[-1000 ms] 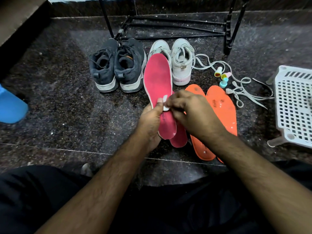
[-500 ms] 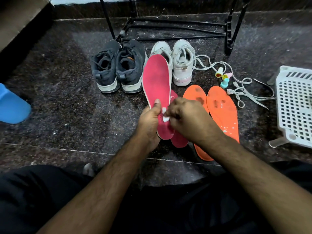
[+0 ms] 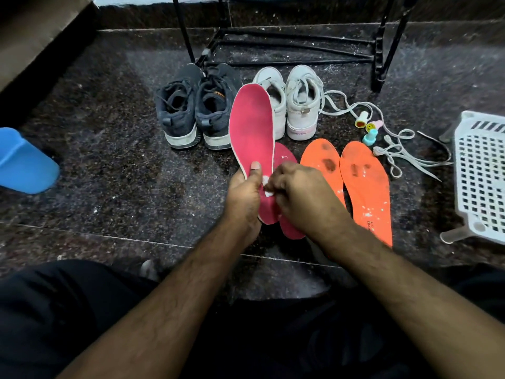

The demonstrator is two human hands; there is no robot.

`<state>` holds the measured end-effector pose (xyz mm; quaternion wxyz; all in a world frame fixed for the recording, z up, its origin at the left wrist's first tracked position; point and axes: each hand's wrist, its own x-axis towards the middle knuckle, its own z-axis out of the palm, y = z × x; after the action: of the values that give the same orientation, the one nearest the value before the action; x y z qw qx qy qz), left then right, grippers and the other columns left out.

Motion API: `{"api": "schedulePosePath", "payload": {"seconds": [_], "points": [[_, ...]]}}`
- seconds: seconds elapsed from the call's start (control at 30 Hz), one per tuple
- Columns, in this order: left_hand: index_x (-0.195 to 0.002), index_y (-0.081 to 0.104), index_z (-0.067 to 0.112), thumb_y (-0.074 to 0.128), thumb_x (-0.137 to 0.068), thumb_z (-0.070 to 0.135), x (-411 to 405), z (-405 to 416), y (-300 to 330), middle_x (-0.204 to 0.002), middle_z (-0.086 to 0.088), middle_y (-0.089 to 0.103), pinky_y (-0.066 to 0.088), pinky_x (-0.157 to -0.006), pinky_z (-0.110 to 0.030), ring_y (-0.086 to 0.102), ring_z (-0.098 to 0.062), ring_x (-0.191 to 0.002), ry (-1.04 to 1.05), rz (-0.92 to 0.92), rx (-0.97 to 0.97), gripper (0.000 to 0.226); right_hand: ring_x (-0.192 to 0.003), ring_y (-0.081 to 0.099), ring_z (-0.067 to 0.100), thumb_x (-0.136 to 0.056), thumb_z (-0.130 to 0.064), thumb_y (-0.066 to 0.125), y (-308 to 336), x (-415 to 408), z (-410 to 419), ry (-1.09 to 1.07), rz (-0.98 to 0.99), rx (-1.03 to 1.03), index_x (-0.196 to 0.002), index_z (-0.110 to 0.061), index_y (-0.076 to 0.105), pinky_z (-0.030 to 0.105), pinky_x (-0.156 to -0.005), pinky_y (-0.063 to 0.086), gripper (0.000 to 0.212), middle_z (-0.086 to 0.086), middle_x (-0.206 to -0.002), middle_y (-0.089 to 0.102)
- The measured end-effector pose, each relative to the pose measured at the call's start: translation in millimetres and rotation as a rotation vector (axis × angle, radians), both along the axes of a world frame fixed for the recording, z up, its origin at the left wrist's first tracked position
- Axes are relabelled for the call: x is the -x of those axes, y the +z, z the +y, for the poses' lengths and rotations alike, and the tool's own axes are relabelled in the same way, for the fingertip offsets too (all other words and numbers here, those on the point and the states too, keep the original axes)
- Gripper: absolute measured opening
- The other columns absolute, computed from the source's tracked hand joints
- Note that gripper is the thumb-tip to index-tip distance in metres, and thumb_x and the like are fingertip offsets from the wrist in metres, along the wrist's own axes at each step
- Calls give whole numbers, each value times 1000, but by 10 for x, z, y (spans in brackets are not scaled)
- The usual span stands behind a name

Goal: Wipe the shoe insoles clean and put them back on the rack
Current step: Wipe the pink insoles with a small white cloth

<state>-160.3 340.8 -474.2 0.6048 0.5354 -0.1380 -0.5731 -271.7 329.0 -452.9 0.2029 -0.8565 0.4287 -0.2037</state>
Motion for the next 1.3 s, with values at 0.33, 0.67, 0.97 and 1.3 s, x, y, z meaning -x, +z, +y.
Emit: {"api": "schedulePosePath", "payload": {"seconds": [0.33,0.67,0.97,1.3], "points": [[-117,59,4,46,-107,16,59,-32,10,-91,-12,71,59,-74,-32,70,-20,-76,-5,23,64,21,-92,68,21,-81,-6,64,91,119,-24,-98,-240,72,-100,-10,77,29,-85,51,23,4,-102,69],[-103,55,-5,31,-111,24,-91,-74,127,-81,-19,72,60,-86,-44,74,-30,-80,135,98,123,38,-80,67,23,-82,-15,69,-53,8,90,65,-111,-44,-87,-17,77,34,-75,52,9,2,-88,69],[-104,50,6,35,-110,27,-62,-46,186,-68,-12,65,59,-64,-42,70,-26,-63,156,120,166,26,-82,63,13,-85,-12,70,-21,-6,128,-72,-250,-80,-89,-18,75,28,-79,47,9,-2,-85,66],[-121,46,10,39,-109,29,-152,-119,130,-66,-9,57,60,-74,-48,65,-24,-59,229,185,208,23,-75,61,5,-90,-15,68,4,17,177,-191,-327,-186,-95,-21,74,11,-71,42,9,-8,-85,68]]}}
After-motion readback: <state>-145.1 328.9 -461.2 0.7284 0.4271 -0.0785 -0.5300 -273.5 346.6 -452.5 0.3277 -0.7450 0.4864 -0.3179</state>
